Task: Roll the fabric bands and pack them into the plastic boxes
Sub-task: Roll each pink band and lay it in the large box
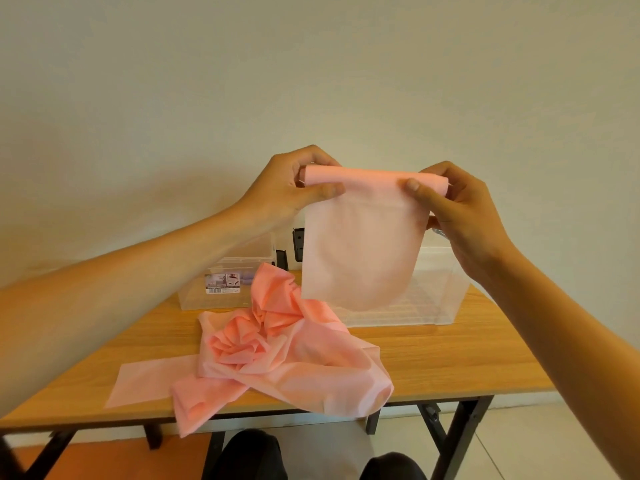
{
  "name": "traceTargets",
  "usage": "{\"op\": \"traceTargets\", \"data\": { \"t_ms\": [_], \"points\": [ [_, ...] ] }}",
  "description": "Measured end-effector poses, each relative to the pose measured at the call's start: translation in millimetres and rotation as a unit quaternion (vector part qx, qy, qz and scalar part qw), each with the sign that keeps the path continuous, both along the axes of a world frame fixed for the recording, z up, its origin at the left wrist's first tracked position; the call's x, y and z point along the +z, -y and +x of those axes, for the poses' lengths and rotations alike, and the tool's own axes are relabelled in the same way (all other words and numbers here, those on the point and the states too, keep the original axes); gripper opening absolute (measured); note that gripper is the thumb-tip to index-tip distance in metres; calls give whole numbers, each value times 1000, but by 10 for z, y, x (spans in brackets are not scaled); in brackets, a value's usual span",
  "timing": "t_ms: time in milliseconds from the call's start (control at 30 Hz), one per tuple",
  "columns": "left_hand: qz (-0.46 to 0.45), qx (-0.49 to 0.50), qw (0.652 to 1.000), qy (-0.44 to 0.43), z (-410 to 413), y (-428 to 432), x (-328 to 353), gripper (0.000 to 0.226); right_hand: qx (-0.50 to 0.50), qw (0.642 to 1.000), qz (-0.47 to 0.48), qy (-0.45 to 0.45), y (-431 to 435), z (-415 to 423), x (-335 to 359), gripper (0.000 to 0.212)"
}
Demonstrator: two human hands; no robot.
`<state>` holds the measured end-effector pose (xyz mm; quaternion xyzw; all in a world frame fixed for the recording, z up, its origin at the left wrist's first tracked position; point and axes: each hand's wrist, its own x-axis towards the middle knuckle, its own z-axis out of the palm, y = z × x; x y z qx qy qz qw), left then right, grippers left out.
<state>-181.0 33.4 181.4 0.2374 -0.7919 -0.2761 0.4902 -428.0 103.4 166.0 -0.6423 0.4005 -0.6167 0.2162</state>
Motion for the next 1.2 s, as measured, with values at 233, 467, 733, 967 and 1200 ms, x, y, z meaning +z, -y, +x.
{"op": "traceTargets", "data": {
  "t_ms": [233, 467, 733, 967, 1200],
  "points": [
    [9, 26, 1000, 9, 9, 38, -62, 11, 33, 999, -17, -22, -9, 2, 5, 29],
    [42, -20, 999, -6, 2, -9, -85, 26, -14, 1000, 5, -25, 29, 3, -13, 26],
    [29, -5, 1000, 8, 7, 32, -102, 19, -25, 1000, 11, -10, 50, 0, -15, 26],
    [33, -7, 999, -5, -12, 61, -121, 14, 19, 999, 7, -25, 1, -87, 2, 27],
    [19, -30, 999, 7, -58, 79, -181, 27, -38, 998, 26, -36, 51, -87, -51, 25]
  ]
}}
